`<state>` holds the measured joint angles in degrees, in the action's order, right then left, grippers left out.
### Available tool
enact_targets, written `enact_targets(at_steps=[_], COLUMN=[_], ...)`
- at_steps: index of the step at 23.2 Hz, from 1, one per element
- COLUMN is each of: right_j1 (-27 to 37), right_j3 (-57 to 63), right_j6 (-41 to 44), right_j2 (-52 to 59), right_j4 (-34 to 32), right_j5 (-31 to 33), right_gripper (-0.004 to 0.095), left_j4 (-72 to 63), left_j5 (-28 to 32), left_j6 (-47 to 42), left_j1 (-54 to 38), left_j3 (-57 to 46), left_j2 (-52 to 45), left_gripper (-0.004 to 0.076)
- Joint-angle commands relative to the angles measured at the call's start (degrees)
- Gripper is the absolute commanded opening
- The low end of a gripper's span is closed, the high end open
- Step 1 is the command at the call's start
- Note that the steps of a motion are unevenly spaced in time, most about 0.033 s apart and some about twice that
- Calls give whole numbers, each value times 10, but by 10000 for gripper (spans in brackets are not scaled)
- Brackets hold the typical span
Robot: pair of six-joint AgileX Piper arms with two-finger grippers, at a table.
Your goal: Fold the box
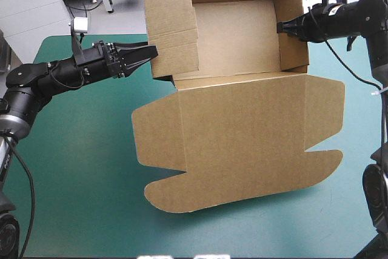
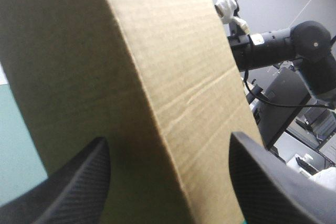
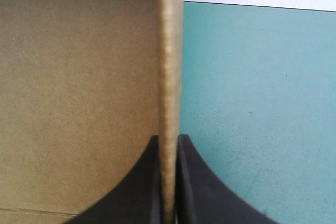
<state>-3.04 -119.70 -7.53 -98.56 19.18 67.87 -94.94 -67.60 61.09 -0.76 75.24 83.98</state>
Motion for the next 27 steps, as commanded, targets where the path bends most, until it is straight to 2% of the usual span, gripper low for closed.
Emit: enact_targets(at_steps=[1, 10, 13, 15, 17, 19, 21, 27], right_j1=[5, 5, 5, 5, 5, 5, 3, -6], right_j3=[-18, -18, -18, -18, -18, -18, -18, -18], right_j6=[0, 1, 1, 1, 4, 8, 12, 36], right_j2=[27, 26, 26, 26, 26, 21, 13, -1], right_j4=[25, 28, 40, 40, 36, 36, 35, 3], right_j5=[-38, -38, -38, -35, -31, -27, -16, -18], right_gripper=[-23, -23, -21, -21, -18, -15, -15, -13], left_j4=[-75, -6, 62, 103, 166, 262, 342, 478], left_j5=[1, 42, 89, 102, 104, 92, 51, -8], left_j6=[-15, -83, -115, -144, -210, -299, -375, -480], left_j1=[11, 15, 36, 51, 62, 77, 102, 146], left_j3=[38, 67, 88, 115, 166, 229, 309, 444], left_j2=[-19, -19, -19, -15, -4, 17, 59, 137], left_gripper=[503, 507, 507, 507, 506, 506, 506, 506])
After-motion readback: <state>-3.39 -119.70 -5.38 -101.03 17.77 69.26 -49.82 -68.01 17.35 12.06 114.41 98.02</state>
